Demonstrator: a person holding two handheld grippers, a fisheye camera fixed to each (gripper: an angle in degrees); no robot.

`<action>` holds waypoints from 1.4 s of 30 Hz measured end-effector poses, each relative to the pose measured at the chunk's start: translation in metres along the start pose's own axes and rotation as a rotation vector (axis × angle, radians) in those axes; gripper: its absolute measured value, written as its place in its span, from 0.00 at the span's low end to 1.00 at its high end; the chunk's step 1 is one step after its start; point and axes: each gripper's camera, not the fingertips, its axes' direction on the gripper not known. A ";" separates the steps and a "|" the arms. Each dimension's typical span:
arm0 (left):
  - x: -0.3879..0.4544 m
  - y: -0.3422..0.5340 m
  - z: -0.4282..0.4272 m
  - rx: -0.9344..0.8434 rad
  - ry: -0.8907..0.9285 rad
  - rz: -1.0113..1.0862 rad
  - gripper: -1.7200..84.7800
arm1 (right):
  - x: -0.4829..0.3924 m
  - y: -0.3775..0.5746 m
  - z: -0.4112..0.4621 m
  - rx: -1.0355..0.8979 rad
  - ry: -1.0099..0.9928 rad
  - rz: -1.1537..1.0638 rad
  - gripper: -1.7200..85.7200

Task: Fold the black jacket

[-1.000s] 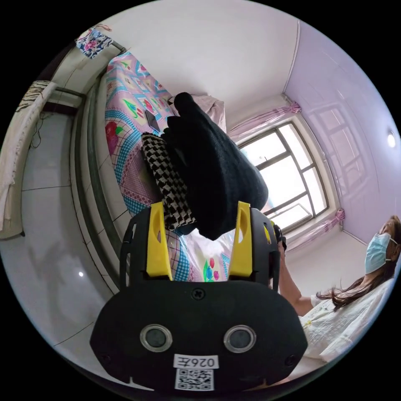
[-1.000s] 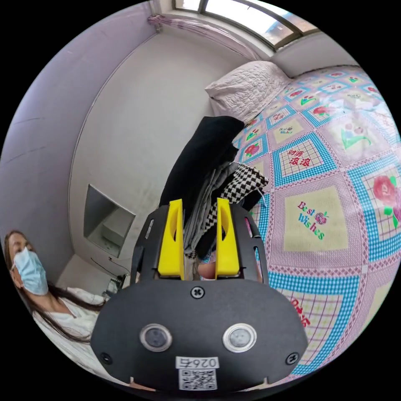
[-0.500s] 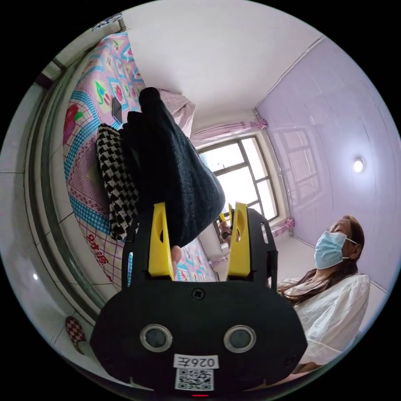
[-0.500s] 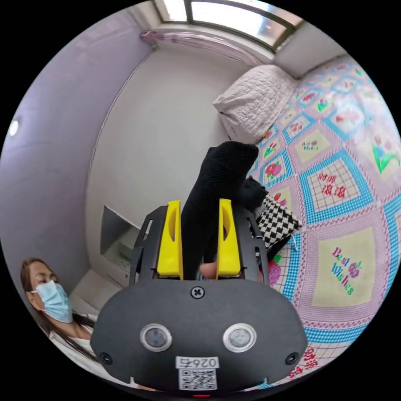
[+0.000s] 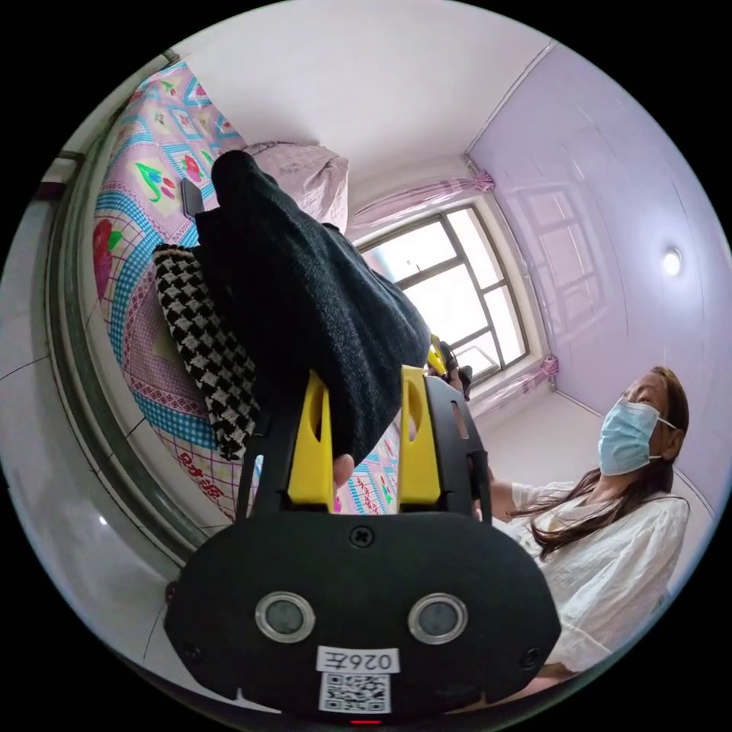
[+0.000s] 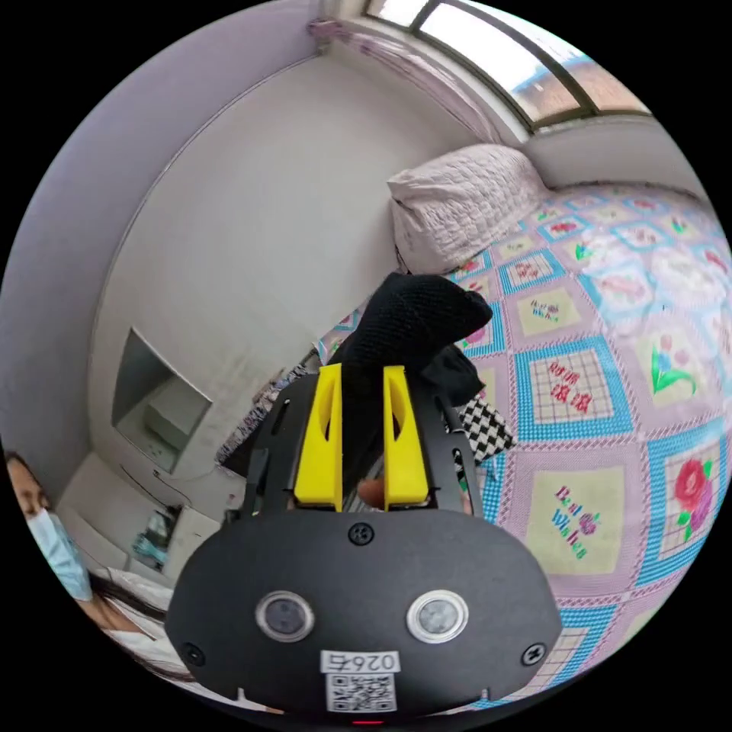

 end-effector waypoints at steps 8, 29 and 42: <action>-0.015 -0.026 -0.019 -0.004 0.097 0.022 0.05 | 0.003 -0.005 0.047 -0.099 0.027 0.080 0.04; 0.271 -0.039 -0.002 -0.026 0.599 0.850 0.04 | -0.165 0.184 -0.317 0.501 -0.180 -0.405 0.01; 0.231 0.103 0.389 -0.666 0.718 0.166 0.02 | 0.013 0.517 -0.526 0.607 0.265 0.397 0.00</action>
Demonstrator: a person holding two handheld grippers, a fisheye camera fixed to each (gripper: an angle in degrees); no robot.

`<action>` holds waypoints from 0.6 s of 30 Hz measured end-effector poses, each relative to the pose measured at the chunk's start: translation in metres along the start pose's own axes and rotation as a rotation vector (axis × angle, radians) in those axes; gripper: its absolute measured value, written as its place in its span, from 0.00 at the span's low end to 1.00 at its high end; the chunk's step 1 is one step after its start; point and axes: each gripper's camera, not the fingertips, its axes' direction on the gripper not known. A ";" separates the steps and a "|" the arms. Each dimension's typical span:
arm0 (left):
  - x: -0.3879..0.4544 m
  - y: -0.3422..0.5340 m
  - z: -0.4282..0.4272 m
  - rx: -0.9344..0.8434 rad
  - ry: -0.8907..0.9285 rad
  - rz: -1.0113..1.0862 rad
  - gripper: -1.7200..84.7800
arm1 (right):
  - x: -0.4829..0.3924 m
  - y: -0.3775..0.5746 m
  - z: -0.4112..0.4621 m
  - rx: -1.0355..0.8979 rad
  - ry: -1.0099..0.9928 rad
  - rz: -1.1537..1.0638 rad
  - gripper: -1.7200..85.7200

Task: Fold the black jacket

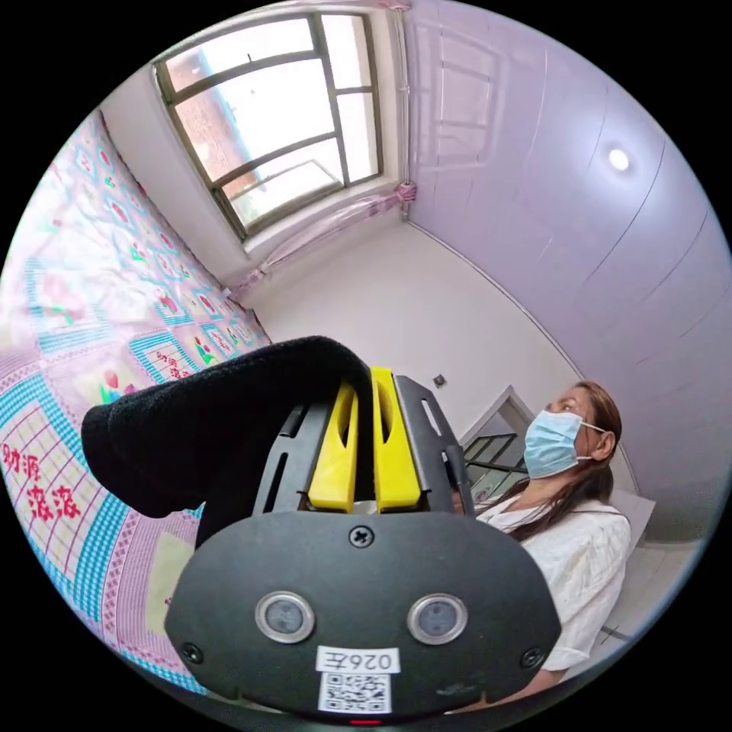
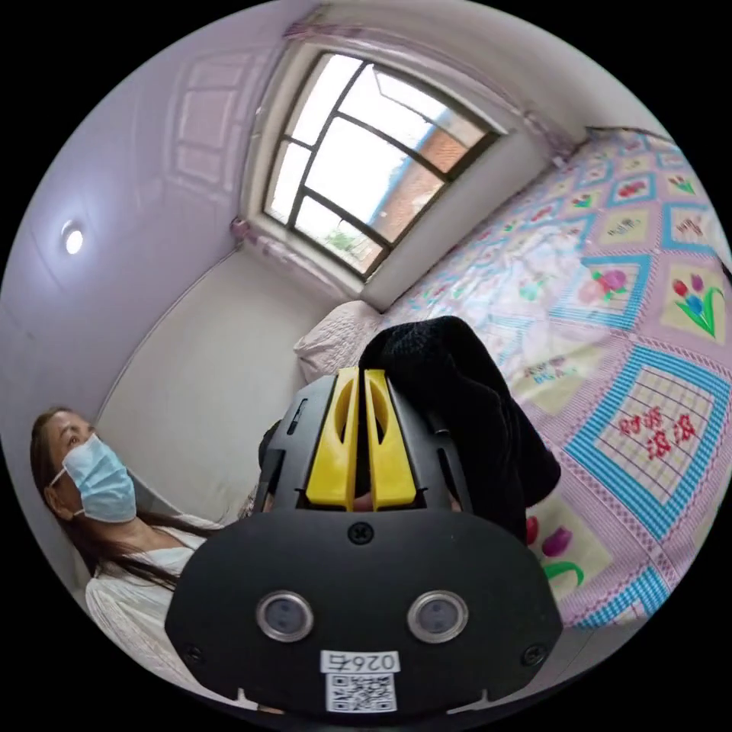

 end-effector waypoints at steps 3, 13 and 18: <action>0.018 -0.039 0.058 -0.062 0.012 0.120 0.03 | 0.020 -0.005 -0.030 0.057 0.018 0.013 0.00; 0.002 -0.034 0.064 -0.614 -0.192 0.145 0.05 | 0.016 0.081 -0.074 0.160 -0.011 -0.129 0.01; -0.118 0.043 -0.052 -0.030 -0.060 -0.462 0.01 | 0.071 0.200 -0.044 0.104 0.217 0.351 0.04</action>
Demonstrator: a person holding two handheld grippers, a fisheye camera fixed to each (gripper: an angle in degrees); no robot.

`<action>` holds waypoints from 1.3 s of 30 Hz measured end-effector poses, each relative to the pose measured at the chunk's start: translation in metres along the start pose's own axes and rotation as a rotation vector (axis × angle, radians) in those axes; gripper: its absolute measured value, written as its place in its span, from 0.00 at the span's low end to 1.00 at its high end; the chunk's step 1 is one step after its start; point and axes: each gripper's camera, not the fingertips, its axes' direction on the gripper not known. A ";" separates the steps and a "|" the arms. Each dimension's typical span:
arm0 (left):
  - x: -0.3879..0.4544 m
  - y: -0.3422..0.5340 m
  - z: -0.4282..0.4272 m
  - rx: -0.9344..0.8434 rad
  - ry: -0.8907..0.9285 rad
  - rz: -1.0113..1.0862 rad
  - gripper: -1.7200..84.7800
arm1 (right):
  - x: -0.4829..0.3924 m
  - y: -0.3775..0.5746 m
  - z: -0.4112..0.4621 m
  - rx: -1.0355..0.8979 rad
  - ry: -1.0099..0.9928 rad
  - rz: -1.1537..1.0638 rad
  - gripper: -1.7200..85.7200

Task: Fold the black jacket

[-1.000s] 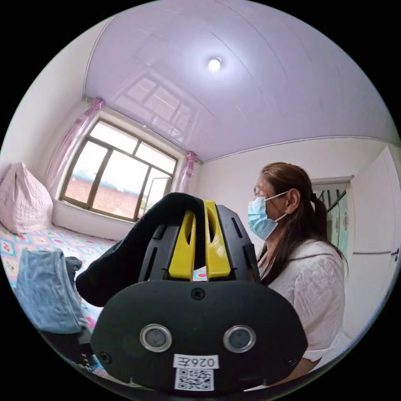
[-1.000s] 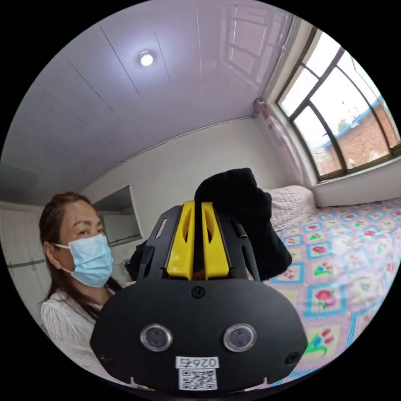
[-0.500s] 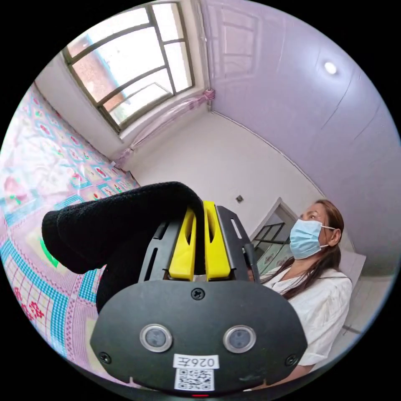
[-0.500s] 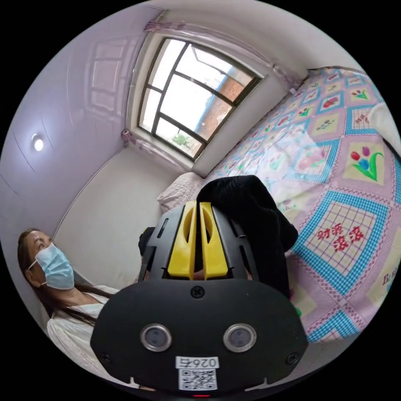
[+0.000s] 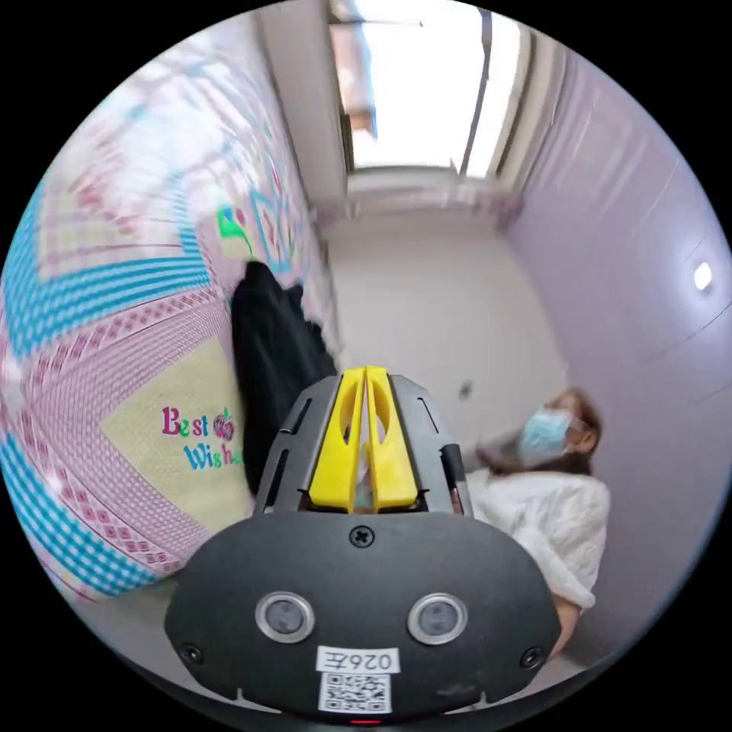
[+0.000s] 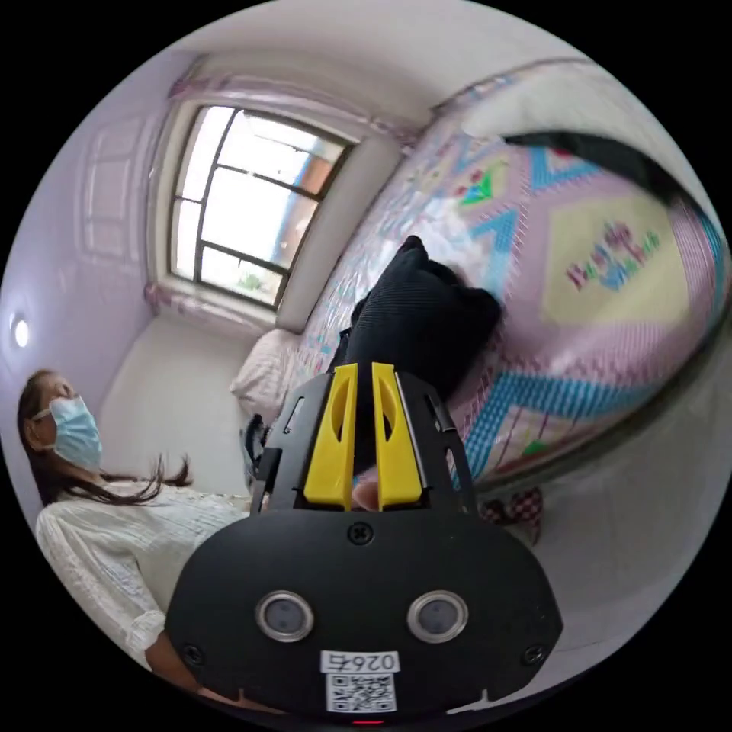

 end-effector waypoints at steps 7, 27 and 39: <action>0.012 -0.052 -0.010 0.004 -0.181 0.046 0.04 | -0.060 0.023 0.084 -0.026 -0.071 -0.017 0.06; 0.026 -0.156 0.144 -0.175 -0.604 0.163 0.21 | -0.168 0.050 0.140 0.121 0.326 -0.121 0.15; 0.021 -0.163 0.179 -0.214 -0.683 0.063 0.07 | -0.147 -0.089 0.232 -0.087 0.556 -0.219 0.09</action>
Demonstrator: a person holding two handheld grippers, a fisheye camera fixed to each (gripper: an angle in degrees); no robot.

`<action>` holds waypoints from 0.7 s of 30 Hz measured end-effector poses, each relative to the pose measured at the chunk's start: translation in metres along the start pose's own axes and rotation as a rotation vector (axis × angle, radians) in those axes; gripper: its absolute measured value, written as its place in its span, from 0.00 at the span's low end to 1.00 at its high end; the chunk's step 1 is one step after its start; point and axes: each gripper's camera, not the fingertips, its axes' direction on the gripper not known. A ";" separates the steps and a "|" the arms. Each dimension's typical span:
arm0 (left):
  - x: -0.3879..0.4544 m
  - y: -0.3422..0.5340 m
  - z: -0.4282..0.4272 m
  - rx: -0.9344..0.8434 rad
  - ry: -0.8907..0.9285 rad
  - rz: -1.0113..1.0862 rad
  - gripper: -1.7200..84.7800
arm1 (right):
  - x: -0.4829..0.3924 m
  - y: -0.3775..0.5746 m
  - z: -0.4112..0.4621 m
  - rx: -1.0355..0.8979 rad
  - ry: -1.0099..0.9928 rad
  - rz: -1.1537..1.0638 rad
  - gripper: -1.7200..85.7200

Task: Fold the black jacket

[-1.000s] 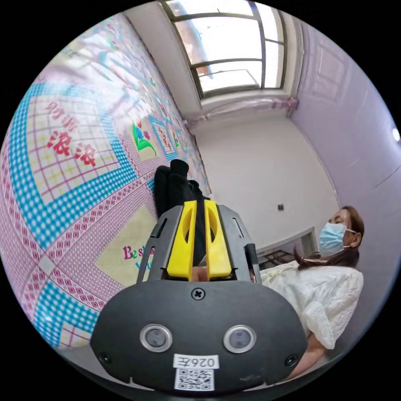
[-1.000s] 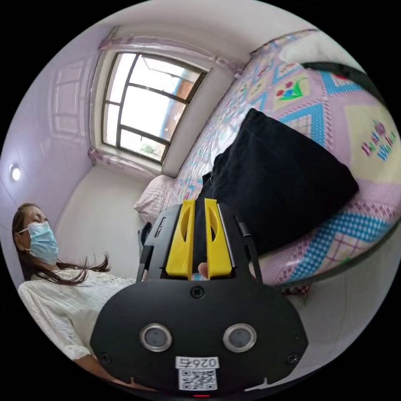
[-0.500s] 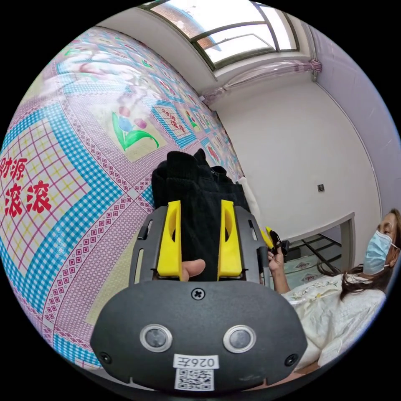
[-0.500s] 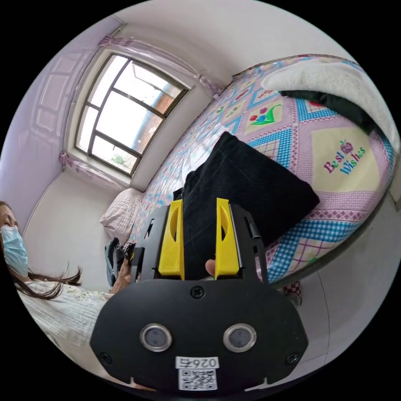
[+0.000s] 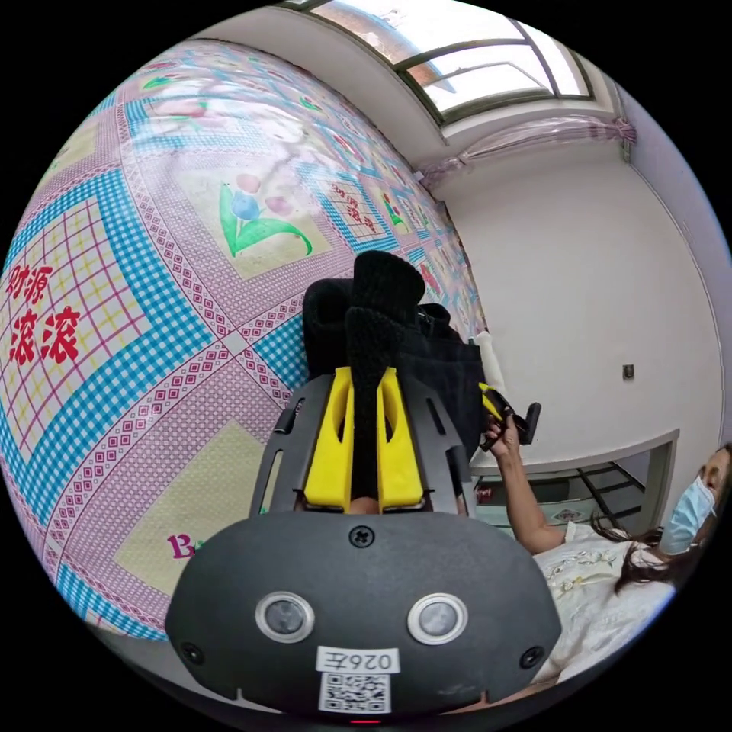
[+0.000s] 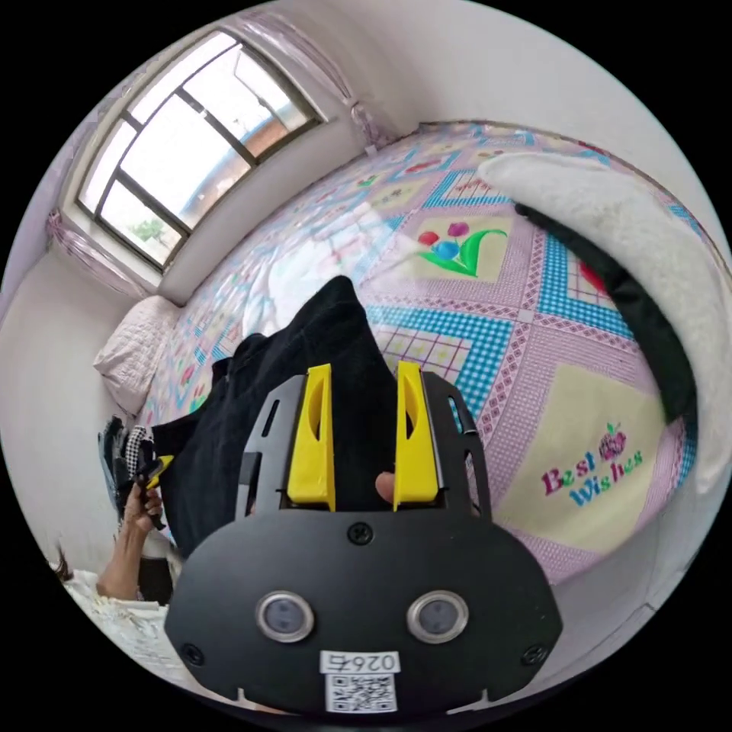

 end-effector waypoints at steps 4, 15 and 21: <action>0.012 0.023 -0.023 0.077 0.096 0.067 0.06 | 0.008 -0.004 0.009 -0.054 -0.159 0.008 0.01; 0.038 0.119 -0.099 0.060 0.449 0.462 0.03 | 0.097 0.129 -0.156 0.170 -0.941 -0.256 0.00; -0.031 0.191 -0.064 -0.313 0.376 0.175 0.02 | 0.173 0.207 -0.178 -0.091 -0.629 0.011 0.00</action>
